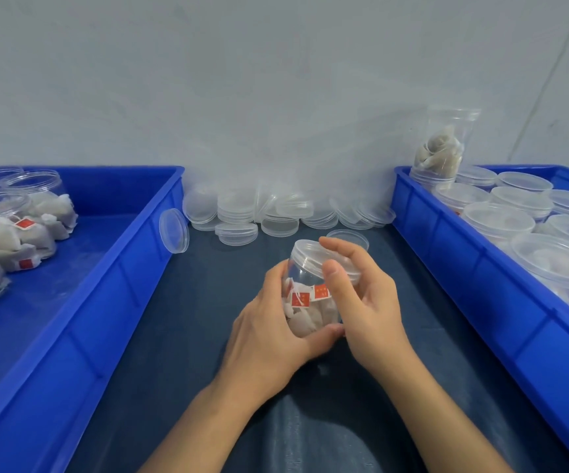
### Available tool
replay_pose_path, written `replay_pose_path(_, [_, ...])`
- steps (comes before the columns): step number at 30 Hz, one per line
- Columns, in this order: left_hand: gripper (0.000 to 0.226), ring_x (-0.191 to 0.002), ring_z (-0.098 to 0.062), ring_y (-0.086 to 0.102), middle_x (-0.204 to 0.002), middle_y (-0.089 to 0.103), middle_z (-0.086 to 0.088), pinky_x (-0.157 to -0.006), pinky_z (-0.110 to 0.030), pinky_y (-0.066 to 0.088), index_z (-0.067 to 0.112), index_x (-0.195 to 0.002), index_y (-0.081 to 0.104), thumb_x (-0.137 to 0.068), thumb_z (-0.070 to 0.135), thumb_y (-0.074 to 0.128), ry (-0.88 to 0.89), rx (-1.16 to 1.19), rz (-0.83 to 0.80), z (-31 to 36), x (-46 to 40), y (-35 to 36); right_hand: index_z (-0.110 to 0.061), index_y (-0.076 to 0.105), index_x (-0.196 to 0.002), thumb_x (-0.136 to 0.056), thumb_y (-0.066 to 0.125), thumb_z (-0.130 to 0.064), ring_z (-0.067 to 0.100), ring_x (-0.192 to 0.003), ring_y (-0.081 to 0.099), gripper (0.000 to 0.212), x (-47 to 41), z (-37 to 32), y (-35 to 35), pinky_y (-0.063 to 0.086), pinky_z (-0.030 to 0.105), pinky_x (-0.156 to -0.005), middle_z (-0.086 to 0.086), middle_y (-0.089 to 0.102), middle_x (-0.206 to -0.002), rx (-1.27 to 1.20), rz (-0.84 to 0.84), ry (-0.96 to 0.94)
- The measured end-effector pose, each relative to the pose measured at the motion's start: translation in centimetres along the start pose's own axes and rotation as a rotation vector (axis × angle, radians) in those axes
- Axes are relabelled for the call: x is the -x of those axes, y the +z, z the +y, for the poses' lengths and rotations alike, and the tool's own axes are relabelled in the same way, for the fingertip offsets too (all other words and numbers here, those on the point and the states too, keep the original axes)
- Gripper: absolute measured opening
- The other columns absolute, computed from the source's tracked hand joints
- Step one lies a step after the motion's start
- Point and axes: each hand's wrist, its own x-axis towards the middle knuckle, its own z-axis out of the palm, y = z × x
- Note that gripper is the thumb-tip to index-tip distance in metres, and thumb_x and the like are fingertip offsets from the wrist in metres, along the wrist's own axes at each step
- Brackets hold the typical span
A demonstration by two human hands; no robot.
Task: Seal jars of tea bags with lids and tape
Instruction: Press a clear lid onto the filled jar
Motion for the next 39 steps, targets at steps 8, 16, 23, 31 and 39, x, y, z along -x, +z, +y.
replay_pose_path(8, [0.084, -0.106, 0.002, 0.07, -0.119, 0.071, 0.024, -0.087, -0.026, 0.057, 0.052, -0.137, 0.044, -0.066, 0.078, 0.079, -0.028, 0.053, 0.046, 0.1, 0.0, 0.2, -0.029, 0.07, -0.126, -0.087, 0.067, -0.057, 0.018, -0.101, 0.075, 0.048, -0.2, -0.5, -0.4, 0.061, 0.044, -0.091, -0.001, 0.077, -0.11, 0.006, 0.01, 0.045])
replay_pose_path(16, [0.072, -0.113, -0.004, 0.071, -0.123, 0.074, 0.017, -0.099, -0.04, 0.057, 0.042, -0.135, 0.056, -0.072, 0.064, 0.082, -0.056, 0.291, -0.087, 0.2, 0.0, 0.2, -0.026, 0.073, -0.123, -0.086, 0.073, -0.035, 0.035, -0.103, 0.073, 0.038, -0.6, -0.7, -1.0, 0.06, 0.049, -0.09, 0.01, 0.078, -0.11, -0.135, -0.029, 0.125])
replay_pose_path(23, [0.086, -0.105, 0.004, 0.071, -0.119, 0.071, 0.029, -0.091, -0.04, 0.061, 0.057, -0.135, 0.047, -0.061, 0.072, 0.088, -0.035, 0.15, 0.053, -0.4, -0.1, 0.2, -0.017, 0.072, -0.123, -0.094, 0.076, -0.017, 0.005, -0.083, 0.074, 0.029, -0.2, -0.7, -0.8, 0.055, 0.015, -0.073, -0.011, 0.079, -0.091, -0.078, -0.029, 0.022])
replay_pose_path(31, [0.089, -0.106, 0.012, 0.065, -0.121, 0.061, 0.04, -0.083, -0.021, 0.051, 0.055, -0.122, 0.046, -0.045, 0.068, 0.089, -0.115, 0.21, 0.289, -1.1, -1.3, 0.2, -0.042, 0.063, -0.134, -0.112, 0.044, -0.023, 0.008, -0.116, 0.063, 0.035, -0.9, 0.3, -2.6, 0.05, 0.018, -0.097, -0.012, 0.073, -0.117, 0.382, -0.109, -0.022])
replay_pose_path(39, [0.084, -0.097, 0.025, 0.058, -0.117, 0.06, 0.039, -0.071, 0.002, 0.04, 0.055, -0.117, 0.028, -0.062, 0.059, 0.091, -0.144, 0.125, 0.232, -1.8, -1.7, 0.3, -0.033, 0.051, -0.078, -0.08, 0.06, -0.063, 0.008, -0.087, 0.046, 0.032, -0.8, 1.1, -4.1, 0.037, 0.029, -0.075, -0.017, 0.053, -0.081, 1.146, -0.468, 0.033])
